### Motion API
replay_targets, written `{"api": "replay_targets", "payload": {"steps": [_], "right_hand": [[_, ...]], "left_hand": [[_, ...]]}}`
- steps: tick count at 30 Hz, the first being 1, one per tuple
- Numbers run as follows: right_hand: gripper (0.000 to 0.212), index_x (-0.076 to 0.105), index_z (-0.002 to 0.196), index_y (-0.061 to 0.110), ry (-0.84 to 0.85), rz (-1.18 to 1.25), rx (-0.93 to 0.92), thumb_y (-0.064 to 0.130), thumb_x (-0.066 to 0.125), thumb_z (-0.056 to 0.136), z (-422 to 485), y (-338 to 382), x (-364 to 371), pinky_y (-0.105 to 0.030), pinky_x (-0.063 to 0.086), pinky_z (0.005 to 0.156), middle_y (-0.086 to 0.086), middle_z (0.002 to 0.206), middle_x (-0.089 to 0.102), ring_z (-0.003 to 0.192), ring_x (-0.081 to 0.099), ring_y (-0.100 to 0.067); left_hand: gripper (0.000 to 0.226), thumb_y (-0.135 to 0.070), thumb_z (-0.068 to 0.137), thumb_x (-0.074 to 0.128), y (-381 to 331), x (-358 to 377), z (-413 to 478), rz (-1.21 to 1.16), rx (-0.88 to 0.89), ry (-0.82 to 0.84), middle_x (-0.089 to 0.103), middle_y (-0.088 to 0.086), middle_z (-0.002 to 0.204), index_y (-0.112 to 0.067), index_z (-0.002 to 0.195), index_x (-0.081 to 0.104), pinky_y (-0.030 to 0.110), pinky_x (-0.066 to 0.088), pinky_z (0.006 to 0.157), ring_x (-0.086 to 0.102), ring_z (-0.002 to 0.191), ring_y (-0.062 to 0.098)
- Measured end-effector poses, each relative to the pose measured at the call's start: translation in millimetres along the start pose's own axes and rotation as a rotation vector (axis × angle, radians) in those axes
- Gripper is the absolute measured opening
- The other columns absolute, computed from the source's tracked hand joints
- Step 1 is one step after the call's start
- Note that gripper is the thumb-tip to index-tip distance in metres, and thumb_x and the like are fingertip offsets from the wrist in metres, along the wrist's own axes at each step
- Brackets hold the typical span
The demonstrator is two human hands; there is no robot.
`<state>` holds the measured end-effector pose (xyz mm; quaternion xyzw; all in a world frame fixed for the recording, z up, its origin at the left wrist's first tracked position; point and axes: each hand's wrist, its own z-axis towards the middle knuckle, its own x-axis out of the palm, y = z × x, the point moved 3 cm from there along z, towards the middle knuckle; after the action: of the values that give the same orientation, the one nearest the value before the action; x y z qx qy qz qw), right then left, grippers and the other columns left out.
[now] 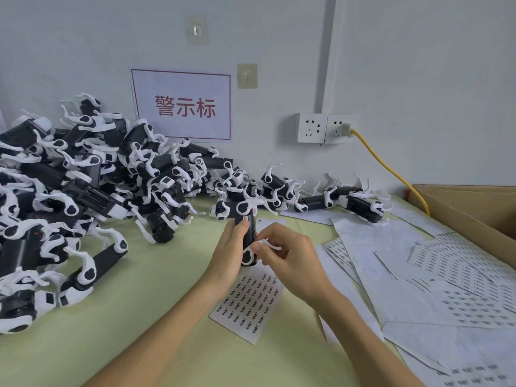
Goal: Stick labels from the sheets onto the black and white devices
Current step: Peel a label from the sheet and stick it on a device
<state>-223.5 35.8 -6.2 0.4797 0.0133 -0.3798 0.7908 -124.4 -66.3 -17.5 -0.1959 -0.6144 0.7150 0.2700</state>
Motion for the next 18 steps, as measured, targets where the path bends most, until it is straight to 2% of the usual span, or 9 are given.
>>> {"api": "replay_targets", "payload": {"steps": [2,4,7,10,13,16,18], "right_hand": [[0.009,0.064,0.087,0.035,0.023,-0.002,0.006,0.037,0.070,0.093,0.3,-1.3,1.2,-0.036,0.052,0.065,0.012,0.072,0.067,0.068,0.066,-0.022],[0.009,0.064,0.087,0.035,0.026,-0.003,0.003,0.043,0.068,0.091,0.3,-1.5,1.7,-0.034,0.050,0.063,0.016,0.069,0.063,0.068,0.066,-0.024],[0.015,0.063,0.089,0.033,0.029,-0.001,-0.009,0.047,0.064,0.091,0.2,-0.7,1.8,-0.036,0.049,0.063,0.009,0.072,0.063,0.071,0.066,-0.027],[0.015,0.062,0.092,0.028,0.053,-0.004,-0.003,0.043,0.061,0.095,-0.2,-0.2,2.3,-0.049,0.053,0.068,0.004,0.078,0.066,0.073,0.066,-0.028],[0.014,0.061,0.093,0.028,0.066,0.007,0.015,0.040,0.059,0.097,-0.8,1.1,2.3,-0.054,0.053,0.069,0.005,0.079,0.067,0.072,0.065,-0.027],[0.010,0.061,0.092,0.028,0.073,0.012,0.031,0.034,0.060,0.099,-1.6,0.9,2.3,-0.053,0.053,0.070,0.008,0.078,0.066,0.072,0.065,-0.027],[0.010,0.061,0.091,0.027,0.078,0.005,0.038,0.030,0.060,0.100,-1.4,-0.5,2.2,-0.048,0.053,0.068,0.011,0.075,0.066,0.072,0.064,-0.025]], "left_hand": [[0.039,-0.051,0.104,0.043,1.5,-0.5,0.6,-0.015,-0.042,0.004,0.072,0.012,0.111,-0.020,0.117,0.064,0.047,0.054,0.095,0.072,0.101,0.021],[0.038,-0.055,0.105,0.042,2.2,-1.0,0.9,-0.018,-0.057,0.007,0.075,0.004,0.111,-0.027,0.118,0.065,0.042,0.055,0.097,0.072,0.106,0.017],[0.040,-0.052,0.106,0.040,3.0,-0.5,1.9,-0.032,-0.062,0.008,0.075,0.004,0.116,-0.026,0.123,0.065,0.041,0.055,0.098,0.071,0.109,0.017],[0.042,-0.045,0.108,0.037,4.6,1.4,3.6,-0.034,-0.050,0.012,0.072,0.014,0.119,-0.017,0.126,0.063,0.032,0.058,0.081,0.071,0.109,0.023],[0.036,-0.040,0.110,0.034,5.2,-0.3,3.4,-0.011,0.008,-0.008,0.072,0.010,0.115,-0.020,0.124,0.061,0.018,0.055,0.068,0.072,0.101,0.014],[0.036,-0.043,0.110,0.033,6.2,-1.7,3.0,0.058,0.032,-0.012,0.073,0.001,0.105,-0.023,0.117,0.062,0.017,0.053,0.070,0.071,0.095,0.006],[0.033,-0.044,0.109,0.036,7.7,-2.4,3.7,0.085,0.017,-0.029,0.073,-0.001,0.104,-0.025,0.113,0.063,0.025,0.054,0.081,0.070,0.097,0.007]]}}
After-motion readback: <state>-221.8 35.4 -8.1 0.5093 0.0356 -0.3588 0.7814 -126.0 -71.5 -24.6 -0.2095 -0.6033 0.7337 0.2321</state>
